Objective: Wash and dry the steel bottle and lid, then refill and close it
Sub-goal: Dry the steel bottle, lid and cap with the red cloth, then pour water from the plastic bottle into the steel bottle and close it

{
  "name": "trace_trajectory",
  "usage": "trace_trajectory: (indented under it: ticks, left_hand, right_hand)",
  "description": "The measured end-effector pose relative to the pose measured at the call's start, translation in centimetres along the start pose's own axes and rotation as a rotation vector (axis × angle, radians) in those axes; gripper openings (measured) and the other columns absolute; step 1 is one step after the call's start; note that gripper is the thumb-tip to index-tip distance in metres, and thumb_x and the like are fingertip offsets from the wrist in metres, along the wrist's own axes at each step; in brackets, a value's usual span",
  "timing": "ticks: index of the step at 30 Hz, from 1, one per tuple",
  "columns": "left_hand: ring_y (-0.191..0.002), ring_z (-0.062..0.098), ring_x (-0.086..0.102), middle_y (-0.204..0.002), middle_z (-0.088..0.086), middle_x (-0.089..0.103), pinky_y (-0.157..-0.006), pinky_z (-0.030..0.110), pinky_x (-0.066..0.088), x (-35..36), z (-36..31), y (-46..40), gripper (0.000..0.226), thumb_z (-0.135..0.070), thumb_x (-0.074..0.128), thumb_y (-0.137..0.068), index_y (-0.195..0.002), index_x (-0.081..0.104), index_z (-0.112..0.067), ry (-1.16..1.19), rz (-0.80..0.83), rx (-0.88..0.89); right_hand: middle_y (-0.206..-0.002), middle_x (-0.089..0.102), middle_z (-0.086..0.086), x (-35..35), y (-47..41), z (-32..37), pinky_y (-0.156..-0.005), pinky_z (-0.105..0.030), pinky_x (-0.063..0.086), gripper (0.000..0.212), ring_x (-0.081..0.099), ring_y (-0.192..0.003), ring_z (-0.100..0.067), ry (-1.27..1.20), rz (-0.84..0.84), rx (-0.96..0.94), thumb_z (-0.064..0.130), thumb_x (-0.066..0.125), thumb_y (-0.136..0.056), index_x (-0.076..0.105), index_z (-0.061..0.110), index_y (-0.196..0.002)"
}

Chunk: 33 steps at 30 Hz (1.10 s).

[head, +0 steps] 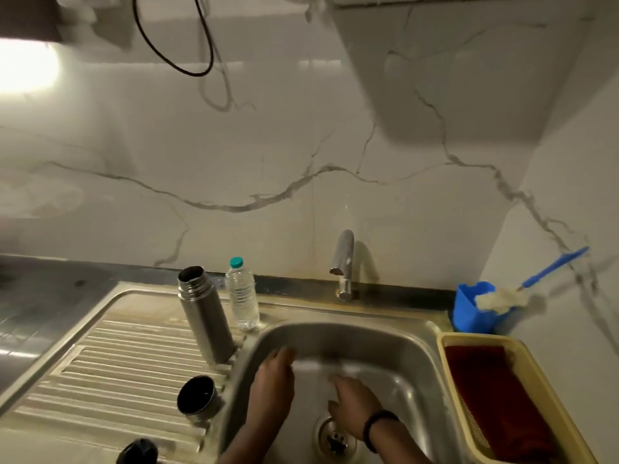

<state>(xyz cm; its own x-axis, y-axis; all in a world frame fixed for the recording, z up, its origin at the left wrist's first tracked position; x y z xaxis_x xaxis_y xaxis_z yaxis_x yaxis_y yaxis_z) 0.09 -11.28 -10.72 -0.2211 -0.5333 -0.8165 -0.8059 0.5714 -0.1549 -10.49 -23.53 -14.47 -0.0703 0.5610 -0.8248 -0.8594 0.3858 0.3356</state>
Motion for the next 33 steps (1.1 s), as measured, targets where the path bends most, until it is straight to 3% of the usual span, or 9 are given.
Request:
trace_trajectory:
  ticks: [4, 8, 12, 16, 20, 24, 29, 31, 33]
  left_hand:
    - [-0.115, 0.027, 0.059, -0.129, 0.007, 0.06, -0.09, 0.037, 0.053, -4.9, -0.1, -2.9, 0.045, -0.01, 0.073, -0.084, -0.126, 0.06, -0.018, -0.074, -0.195, 0.068]
    - [-0.121, 0.033, 0.052, -0.135, 0.015, 0.055, -0.095, 0.041, 0.049, -11.2, -1.6, -8.8, 0.039, -0.005, 0.061, -0.093, -0.131, 0.056, -0.009, -0.207, -0.328, 0.124]
    - [-0.128, 0.034, 0.042, -0.147, 0.014, 0.041, -0.096, 0.041, 0.045, -13.7, -1.3, -14.0, 0.039, -0.015, 0.05, -0.101, -0.14, 0.045, -0.012, -0.395, -0.198, 0.09]
    - [-0.117, 0.032, 0.048, -0.13, 0.015, 0.049, -0.083, 0.036, 0.045, -13.0, -0.5, -16.0, 0.032, -0.014, 0.05, -0.102, -0.133, 0.047, -0.009, -0.498, 0.019, -0.025]
    - [-0.115, 0.029, 0.05, -0.121, 0.012, 0.053, -0.079, 0.037, 0.051, -12.7, 0.0, -16.0, 0.025, 0.002, 0.052, -0.096, -0.119, 0.057, -0.006, -0.386, -0.012, -0.044]
    - [-0.1, 0.022, 0.051, -0.117, 0.01, 0.053, -0.069, 0.032, 0.045, -12.3, -2.1, -15.1, 0.016, -0.005, 0.058, -0.096, -0.111, 0.061, -0.006, -0.36, -0.01, 0.072]
    - [-0.088, 0.013, 0.048, -0.114, 0.008, 0.057, -0.07, 0.023, 0.037, -11.9, -4.7, -12.3, 0.017, -0.016, 0.065, -0.095, -0.11, 0.065, -0.008, -0.211, -0.021, 0.147]
    - [-0.085, 0.01, 0.048, -0.111, 0.005, 0.058, -0.069, 0.018, 0.038, -11.9, -5.8, -11.1, 0.022, -0.02, 0.069, -0.092, -0.112, 0.067, -0.009, -0.096, -0.024, 0.168]
    - [-0.084, 0.009, 0.048, -0.106, 0.002, 0.058, -0.063, 0.012, 0.035, -12.2, -6.7, -10.3, 0.027, -0.025, 0.073, -0.089, -0.112, 0.069, -0.01, -0.004, -0.04, 0.17]
  right_hand:
    - [-0.141, 0.051, -0.005, -1.3, -1.2, 3.1, -0.105, -0.028, 0.037, 0.047, 0.046, -0.131, -0.022, -0.031, -0.051, -0.084, 0.025, 0.05, -0.094, 0.044, 0.022, -0.141]
    - [-0.152, 0.038, -0.001, -3.1, -2.6, 6.3, -0.115, -0.032, 0.029, 0.054, 0.035, -0.14, -0.018, -0.105, -0.059, -0.134, 0.026, 0.049, -0.098, 0.033, 0.022, -0.149]
    - [-0.143, 0.049, -0.002, -5.2, -4.0, 9.0, -0.11, -0.037, 0.039, 0.046, 0.046, -0.131, -0.019, -0.17, -0.11, -0.171, 0.029, 0.051, -0.099, 0.041, 0.023, -0.143]
    - [-0.133, 0.056, -0.004, -6.8, -5.0, 10.6, -0.102, -0.036, 0.044, 0.039, 0.053, -0.121, -0.02, -0.183, -0.191, -0.211, 0.027, 0.051, -0.098, 0.049, 0.022, -0.136]
    - [-0.131, 0.058, -0.001, -7.0, -5.7, 10.5, -0.099, -0.03, 0.046, 0.04, 0.056, -0.117, -0.016, -0.252, -0.225, -0.187, 0.027, 0.053, -0.096, 0.051, 0.024, -0.136]
    - [-0.132, 0.056, 0.004, -6.4, -6.1, 10.1, -0.1, -0.029, 0.047, 0.049, 0.055, -0.115, -0.011, -0.377, -0.2, -0.131, 0.029, 0.057, -0.095, 0.043, 0.027, -0.141]
    - [-0.152, 0.035, 0.009, -6.2, -6.9, 10.6, -0.11, -0.035, 0.037, 0.112, 0.039, -0.137, -0.017, -0.507, -0.227, -0.117, 0.043, 0.082, -0.071, 0.007, 0.033, -0.154]
    - [-0.144, 0.046, 0.012, -6.4, -6.6, 10.7, -0.102, -0.025, 0.044, 0.119, 0.049, -0.126, -0.01, -0.532, -0.255, -0.145, 0.046, 0.087, -0.062, 0.006, 0.042, -0.149]
    - [-0.12, 0.055, 0.019, -7.1, -5.4, 10.3, -0.081, -0.005, 0.043, 0.097, 0.054, -0.103, 0.004, -0.65, -0.33, -0.148, 0.036, 0.09, -0.062, 0.024, 0.05, -0.132]
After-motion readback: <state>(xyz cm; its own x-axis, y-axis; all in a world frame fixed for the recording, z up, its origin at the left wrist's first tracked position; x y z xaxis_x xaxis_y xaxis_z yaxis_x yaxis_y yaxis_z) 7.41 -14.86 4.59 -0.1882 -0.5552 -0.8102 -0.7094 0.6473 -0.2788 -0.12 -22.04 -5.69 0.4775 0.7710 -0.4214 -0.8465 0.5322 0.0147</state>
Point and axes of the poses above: each hand's wrist, its own y-axis away from the middle knuckle, its own x-axis out of the palm, z = x × y, the point moved 6 cm from there along -y, towards the middle knuckle
